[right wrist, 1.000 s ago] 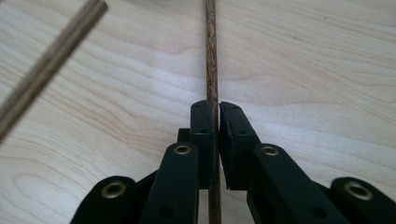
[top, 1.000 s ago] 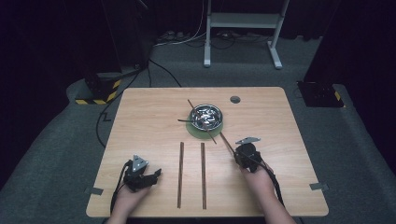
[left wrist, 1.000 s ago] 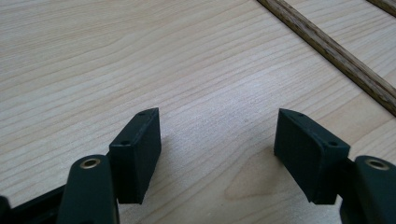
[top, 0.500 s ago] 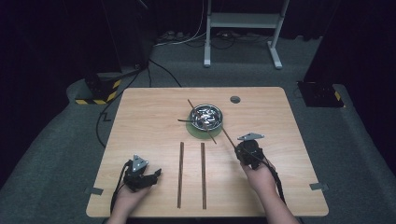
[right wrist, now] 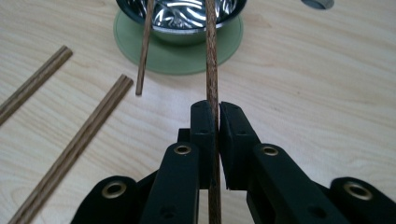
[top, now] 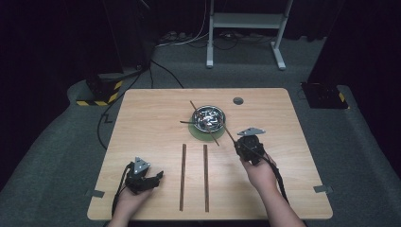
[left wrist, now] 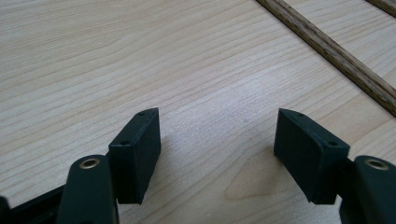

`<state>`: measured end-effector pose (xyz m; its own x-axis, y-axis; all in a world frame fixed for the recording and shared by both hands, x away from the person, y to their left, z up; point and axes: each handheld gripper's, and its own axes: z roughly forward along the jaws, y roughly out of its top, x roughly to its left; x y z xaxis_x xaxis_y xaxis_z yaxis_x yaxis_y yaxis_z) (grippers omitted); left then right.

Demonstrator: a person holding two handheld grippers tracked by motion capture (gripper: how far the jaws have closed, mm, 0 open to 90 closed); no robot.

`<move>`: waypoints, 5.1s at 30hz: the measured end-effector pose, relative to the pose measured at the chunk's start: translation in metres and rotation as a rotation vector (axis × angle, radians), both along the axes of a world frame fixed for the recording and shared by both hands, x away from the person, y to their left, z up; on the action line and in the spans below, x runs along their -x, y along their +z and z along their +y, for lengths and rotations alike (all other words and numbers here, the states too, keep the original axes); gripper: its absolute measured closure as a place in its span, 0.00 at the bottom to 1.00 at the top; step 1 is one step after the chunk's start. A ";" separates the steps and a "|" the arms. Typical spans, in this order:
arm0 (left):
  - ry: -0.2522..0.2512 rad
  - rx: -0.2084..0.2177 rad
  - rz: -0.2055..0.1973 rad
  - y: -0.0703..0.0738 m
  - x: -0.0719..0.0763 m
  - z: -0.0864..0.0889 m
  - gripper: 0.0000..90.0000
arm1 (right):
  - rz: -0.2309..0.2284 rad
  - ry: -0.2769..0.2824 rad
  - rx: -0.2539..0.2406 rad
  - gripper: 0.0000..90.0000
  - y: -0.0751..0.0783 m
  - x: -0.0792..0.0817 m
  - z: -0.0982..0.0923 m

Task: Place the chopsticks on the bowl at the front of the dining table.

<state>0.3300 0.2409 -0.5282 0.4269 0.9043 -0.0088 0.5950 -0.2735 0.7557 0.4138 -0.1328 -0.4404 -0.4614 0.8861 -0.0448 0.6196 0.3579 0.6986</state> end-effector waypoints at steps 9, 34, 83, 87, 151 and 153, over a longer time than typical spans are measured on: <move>0.000 0.001 0.001 0.000 0.000 0.000 0.35 | -0.004 0.011 -0.002 0.94 0.006 -0.027 0.025; -0.002 0.002 -0.003 0.000 0.000 0.000 0.35 | 0.010 0.026 0.028 0.94 -0.009 -0.097 0.083; -0.003 0.002 -0.002 0.000 0.000 -0.001 0.35 | -0.008 0.026 -0.001 0.88 -0.011 -0.116 0.103; -0.007 0.001 0.003 0.000 0.000 0.000 0.36 | -0.030 0.030 0.005 0.88 -0.011 -0.105 0.093; 0.048 0.026 -0.050 0.038 -0.124 -0.185 0.94 | -0.222 0.178 -0.151 0.99 -0.064 -0.012 0.013; 0.047 0.027 -0.052 0.038 -0.125 -0.186 0.93 | -0.217 0.181 -0.156 0.99 -0.065 -0.013 0.014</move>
<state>0.4555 0.0545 -0.4900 0.3847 0.9230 -0.0125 0.5662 -0.2252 0.7929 0.4264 -0.1190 -0.5052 -0.6069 0.7943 -0.0300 0.3858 0.3273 0.8625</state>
